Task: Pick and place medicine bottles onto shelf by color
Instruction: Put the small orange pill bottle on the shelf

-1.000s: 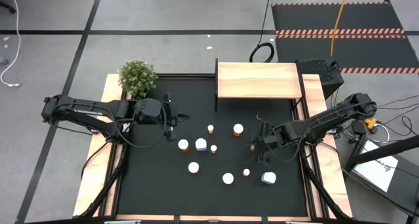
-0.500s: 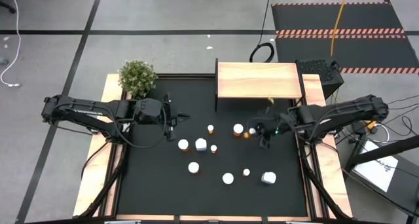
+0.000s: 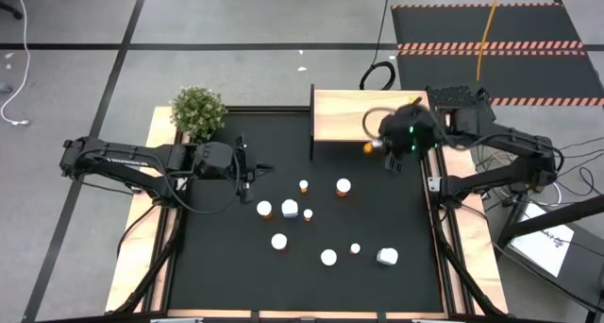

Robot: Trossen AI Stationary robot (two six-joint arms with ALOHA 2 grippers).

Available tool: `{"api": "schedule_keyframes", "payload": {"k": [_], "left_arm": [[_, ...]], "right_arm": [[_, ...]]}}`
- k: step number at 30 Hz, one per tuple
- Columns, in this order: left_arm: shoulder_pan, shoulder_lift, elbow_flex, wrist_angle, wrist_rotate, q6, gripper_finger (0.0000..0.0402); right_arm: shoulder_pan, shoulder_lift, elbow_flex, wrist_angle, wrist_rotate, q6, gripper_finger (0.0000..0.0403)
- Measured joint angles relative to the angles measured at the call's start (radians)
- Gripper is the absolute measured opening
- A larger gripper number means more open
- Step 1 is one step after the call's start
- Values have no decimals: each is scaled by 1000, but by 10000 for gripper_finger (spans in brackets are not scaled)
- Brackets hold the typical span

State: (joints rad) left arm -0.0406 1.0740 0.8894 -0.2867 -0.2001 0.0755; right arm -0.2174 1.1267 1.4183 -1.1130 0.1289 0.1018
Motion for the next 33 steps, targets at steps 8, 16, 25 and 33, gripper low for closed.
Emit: {"api": "schedule_keyframes", "payload": {"k": [8,16,25,33], "left_arm": [[0,0,0,1,0,0,33],[0,0,0,1,0,-10,33],[0,0,0,0,0,-24,33],[0,0,0,0,0,-24,33]], "right_arm": [[-175,67,130,-78,-32,-126,121],[-364,223,333,-246,-52,-192,121],[-604,347,483,-272,-52,-242,121],[-789,378,504,-279,-54,-249,121]]}}
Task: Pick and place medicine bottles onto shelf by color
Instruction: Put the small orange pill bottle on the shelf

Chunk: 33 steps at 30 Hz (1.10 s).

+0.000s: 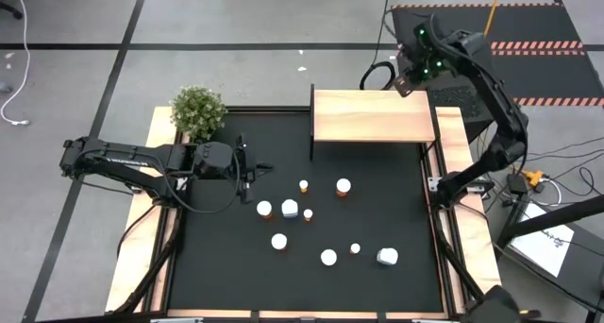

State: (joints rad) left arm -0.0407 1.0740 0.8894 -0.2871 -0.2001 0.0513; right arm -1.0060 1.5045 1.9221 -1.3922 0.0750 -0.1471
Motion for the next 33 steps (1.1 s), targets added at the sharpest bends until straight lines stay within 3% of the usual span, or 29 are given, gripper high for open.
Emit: {"api": "schedule_keyframes", "payload": {"k": [12,22,33], "left_arm": [[0,0,0,0,0,0,33],[0,0,0,0,0,0,33],[0,0,0,0,0,-2,33]], "right_arm": [[-154,0,0,3,-1,2,121],[-192,31,-4,-4,-26,26,121],[-197,65,-181,81,-25,38,121]]}}
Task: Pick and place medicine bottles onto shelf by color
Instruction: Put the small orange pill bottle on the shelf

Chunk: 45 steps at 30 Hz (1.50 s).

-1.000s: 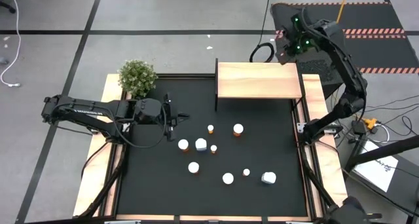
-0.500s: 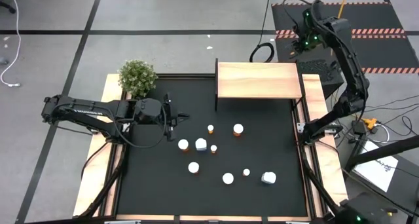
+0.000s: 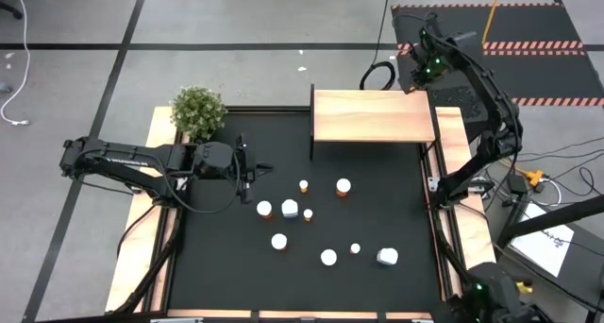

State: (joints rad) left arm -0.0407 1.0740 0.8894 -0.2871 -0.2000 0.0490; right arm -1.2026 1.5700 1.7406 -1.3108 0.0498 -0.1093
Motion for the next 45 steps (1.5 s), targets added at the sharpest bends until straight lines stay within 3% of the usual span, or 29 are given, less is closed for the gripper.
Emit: {"api": "schedule_keyframes", "payload": {"k": [13,35,45], "left_arm": [[0,0,0,0,0,3,33],[0,0,0,0,0,8,33],[0,0,0,0,0,7,33]], "right_arm": [[-21,0,-116,69,-20,-2,121],[-19,0,-127,44,-29,-8,122],[-12,0,-127,53,-54,-9,179]]}}
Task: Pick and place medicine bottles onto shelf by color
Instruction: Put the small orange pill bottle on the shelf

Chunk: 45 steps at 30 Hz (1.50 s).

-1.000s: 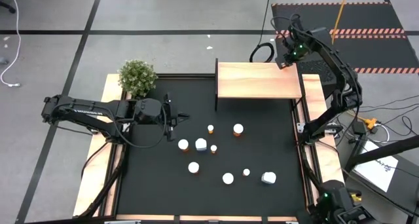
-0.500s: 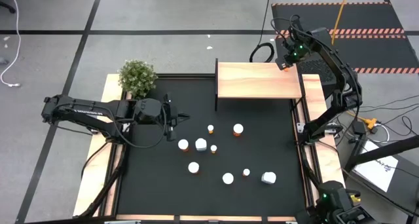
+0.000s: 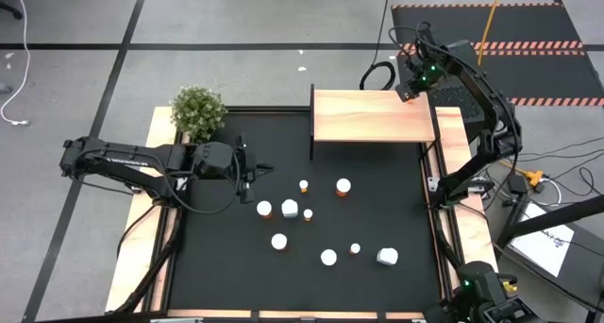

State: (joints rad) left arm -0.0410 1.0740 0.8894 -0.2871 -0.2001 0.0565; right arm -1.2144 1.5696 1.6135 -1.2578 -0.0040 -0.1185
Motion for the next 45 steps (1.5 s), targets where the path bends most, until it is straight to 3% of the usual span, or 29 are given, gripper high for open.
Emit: {"api": "schedule_keyframes", "payload": {"k": [12,26,36,45], "left_arm": [[0,0,0,0,0,0,33],[0,0,0,0,0,-1,33],[0,0,0,0,0,-1,33],[0,0,0,0,0,-5,33]], "right_arm": [[26,-36,0,10,22,10,220],[166,-207,0,5,59,70,224],[484,-388,-17,17,57,243,224],[849,-542,-275,212,185,453,224]]}}
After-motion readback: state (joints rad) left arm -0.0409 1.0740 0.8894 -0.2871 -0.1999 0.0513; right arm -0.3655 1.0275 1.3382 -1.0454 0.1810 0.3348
